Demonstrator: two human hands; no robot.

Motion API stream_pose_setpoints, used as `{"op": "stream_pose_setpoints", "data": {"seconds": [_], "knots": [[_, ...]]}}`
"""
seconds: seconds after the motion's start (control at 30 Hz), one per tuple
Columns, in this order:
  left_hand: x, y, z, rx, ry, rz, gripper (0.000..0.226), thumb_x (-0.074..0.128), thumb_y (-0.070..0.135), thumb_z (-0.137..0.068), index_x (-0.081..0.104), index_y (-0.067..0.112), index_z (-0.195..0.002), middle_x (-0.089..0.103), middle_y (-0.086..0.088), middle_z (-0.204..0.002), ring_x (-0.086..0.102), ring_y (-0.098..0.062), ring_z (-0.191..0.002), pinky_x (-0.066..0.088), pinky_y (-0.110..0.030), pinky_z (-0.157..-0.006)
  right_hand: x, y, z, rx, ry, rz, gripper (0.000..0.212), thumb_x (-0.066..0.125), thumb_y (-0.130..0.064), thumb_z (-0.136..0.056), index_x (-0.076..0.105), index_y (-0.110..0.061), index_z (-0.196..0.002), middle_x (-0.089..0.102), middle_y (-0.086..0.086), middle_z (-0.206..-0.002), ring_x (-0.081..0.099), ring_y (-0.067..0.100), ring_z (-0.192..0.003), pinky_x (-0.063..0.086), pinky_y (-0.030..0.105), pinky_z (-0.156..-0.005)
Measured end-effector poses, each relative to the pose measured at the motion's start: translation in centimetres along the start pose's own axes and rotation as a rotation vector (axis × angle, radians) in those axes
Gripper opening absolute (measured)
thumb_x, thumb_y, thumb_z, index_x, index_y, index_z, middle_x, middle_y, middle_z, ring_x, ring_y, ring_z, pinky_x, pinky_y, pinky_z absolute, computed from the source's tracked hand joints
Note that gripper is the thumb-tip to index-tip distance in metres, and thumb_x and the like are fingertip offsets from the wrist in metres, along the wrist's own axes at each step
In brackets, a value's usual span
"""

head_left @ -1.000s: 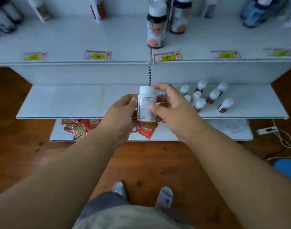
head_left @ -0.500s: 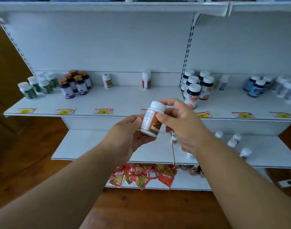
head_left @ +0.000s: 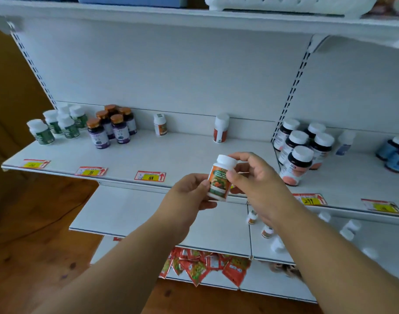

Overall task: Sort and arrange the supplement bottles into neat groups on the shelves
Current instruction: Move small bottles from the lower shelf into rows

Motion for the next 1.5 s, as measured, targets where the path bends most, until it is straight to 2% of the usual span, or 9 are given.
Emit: {"op": "stream_pose_setpoints", "data": {"seconds": [0.2,0.4,0.5,0.63,0.83,0.97,1.1,1.3,1.5], "knots": [[-2.2,0.6,-4.6,0.014,0.097,-0.167,0.018,0.055,0.022,-0.101,0.071,0.029,-0.105,0.075,0.002,-0.097,0.068,-0.019,-0.095,0.056,-0.038,-0.091,2.0,0.4,-6.4,0.012,-0.082,0.053,0.030,0.068,-0.014,-0.089,0.064,-0.039,-0.106,0.068,0.001,-0.103,0.070,0.024,-0.093,0.060,0.046,-0.080],[-8.1,2.4,-11.1,0.079,0.198,-0.526,0.019,0.064,0.026,-0.094,0.064,0.036,-0.109,0.067,0.010,-0.093,0.056,-0.009,-0.069,0.045,-0.025,-0.056,7.3,1.8,-13.3,-0.062,-0.017,0.231,0.028,0.069,-0.022,-0.086,0.060,-0.041,-0.105,0.065,-0.008,-0.101,0.067,0.011,-0.088,0.058,0.036,-0.081],[-11.2,2.5,-16.2,0.121,0.259,-0.690,0.017,0.067,0.024,-0.090,0.063,0.028,-0.107,0.069,0.009,-0.101,0.063,-0.009,-0.084,0.052,-0.029,-0.069,10.3,2.4,-17.2,-0.109,0.032,0.401,0.031,0.068,-0.018,-0.090,0.056,-0.032,-0.115,0.062,-0.008,-0.108,0.063,0.007,-0.087,0.050,0.019,-0.072],[-14.5,2.1,-22.6,0.099,0.301,-0.792,0.019,0.064,0.022,-0.090,0.067,0.026,-0.108,0.069,0.005,-0.101,0.062,-0.015,-0.086,0.043,-0.021,-0.060,14.7,4.9,-22.3,-0.131,0.089,0.548,0.038,0.068,-0.013,-0.089,0.053,-0.028,-0.120,0.058,-0.003,-0.119,0.061,0.016,-0.101,0.052,0.027,-0.083],[-17.1,1.3,-27.8,0.068,0.161,-0.813,0.033,0.052,0.014,-0.093,0.067,0.032,-0.116,0.070,0.002,-0.097,0.065,-0.023,-0.084,0.057,-0.036,-0.071,17.5,7.6,-27.7,-0.182,0.176,0.633,0.031,0.066,-0.009,-0.084,0.059,-0.015,-0.113,0.060,0.006,-0.113,0.060,0.024,-0.100,0.040,0.026,-0.074],[-17.1,1.2,-30.0,0.103,0.090,-0.800,0.041,0.049,0.012,-0.092,0.065,0.035,-0.122,0.068,0.007,-0.110,0.062,-0.017,-0.092,0.052,-0.027,-0.073,17.4,8.0,-29.8,-0.173,0.246,0.678,0.033,0.066,-0.010,-0.084,0.058,-0.011,-0.116,0.056,0.010,-0.114,0.057,0.025,-0.101,0.040,0.028,-0.074],[-17.0,1.4,-29.7,0.127,0.057,-0.796,0.042,0.051,0.013,-0.093,0.061,0.028,-0.131,0.065,0.004,-0.118,0.060,-0.017,-0.099,0.054,-0.030,-0.083,17.7,7.3,-29.8,-0.114,0.279,0.699,0.039,0.066,-0.011,-0.083,0.055,-0.014,-0.121,0.053,0.012,-0.118,0.056,0.028,-0.105,0.048,0.037,-0.083],[-16.9,3.5,-25.5,0.247,0.072,-0.873,0.032,0.060,0.019,-0.093,0.060,0.025,-0.124,0.064,0.009,-0.113,0.059,-0.008,-0.099,0.054,-0.033,-0.086,17.6,4.3,-23.1,-0.075,0.259,0.789,0.051,0.069,-0.019,-0.087,0.046,-0.019,-0.133,0.052,0.008,-0.127,0.053,0.024,-0.115,0.047,0.033,-0.093],[-13.6,4.9,-18.3,0.467,0.011,-0.897,0.030,0.065,0.012,-0.090,0.062,0.021,-0.119,0.062,0.009,-0.109,0.057,-0.007,-0.094,0.045,-0.022,-0.081,13.3,0.7,-13.2,-0.089,0.323,0.773,0.049,0.067,-0.023,-0.091,0.048,-0.020,-0.136,0.050,0.004,-0.136,0.051,0.019,-0.123,0.042,0.028,-0.101]]}}
Point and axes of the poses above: each hand's wrist, its own z-axis away from the middle knuckle, its own x-axis out of the palm, y = z × x, the point moved 4 cm from there along -z, towards the middle knuckle
